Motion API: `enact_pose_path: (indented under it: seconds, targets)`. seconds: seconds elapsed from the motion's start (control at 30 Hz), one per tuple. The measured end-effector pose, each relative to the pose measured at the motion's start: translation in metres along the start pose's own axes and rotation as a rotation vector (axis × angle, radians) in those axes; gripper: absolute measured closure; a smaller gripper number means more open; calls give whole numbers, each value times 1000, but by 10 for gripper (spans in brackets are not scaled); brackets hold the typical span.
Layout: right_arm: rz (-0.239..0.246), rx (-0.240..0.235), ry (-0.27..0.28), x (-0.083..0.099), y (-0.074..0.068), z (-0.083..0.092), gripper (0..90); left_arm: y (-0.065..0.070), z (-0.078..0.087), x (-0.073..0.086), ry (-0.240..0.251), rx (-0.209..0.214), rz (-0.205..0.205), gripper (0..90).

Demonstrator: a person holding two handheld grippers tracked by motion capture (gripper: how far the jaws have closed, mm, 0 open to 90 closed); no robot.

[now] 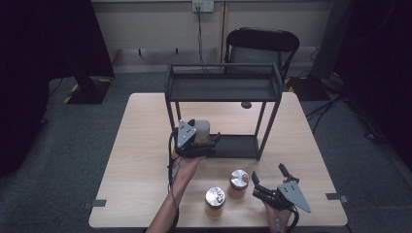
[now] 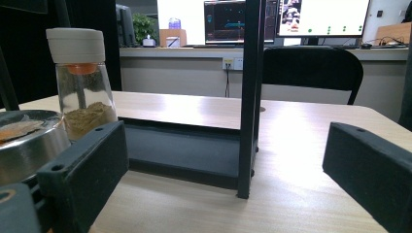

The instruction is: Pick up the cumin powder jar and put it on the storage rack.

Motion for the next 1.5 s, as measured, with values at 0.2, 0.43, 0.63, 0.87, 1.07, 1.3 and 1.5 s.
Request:
enact_pose_path:
  seconds: [0.2,0.43,0.63,0.87,1.07,1.3,1.5]
  targets:
    - [1,0,0,0,0,0,17,1,6,-3,2,10,-22,2]
    - [1,1,0,0,0,0,15,2,20,-1,27,0,-37,0]
    - [1,2,0,0,0,0,15,1,32,2,46,-20,-37,0]
    - [0,3,-1,0,0,0,15,-1,43,4,61,-20,-32,0]
    - [0,-10,0,0,1,0,0,1,54,5,78,-27,-55,0]
    - [0,-20,1,0,2,0,0,2,69,11,99,-55,-58,0]
    - [-1,-19,-1,0,2,0,0,4,83,16,128,-83,-48,0]
Point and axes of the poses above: each handheld gripper's, and its own axes: z roughly backward along the jaws, x roughly out of its underside, y roughly to its right, the point moved 6 cm from there along -z, roughly forward along the jaws, and after that the axes turned 11 degrees about x, right-handed, at the moved point
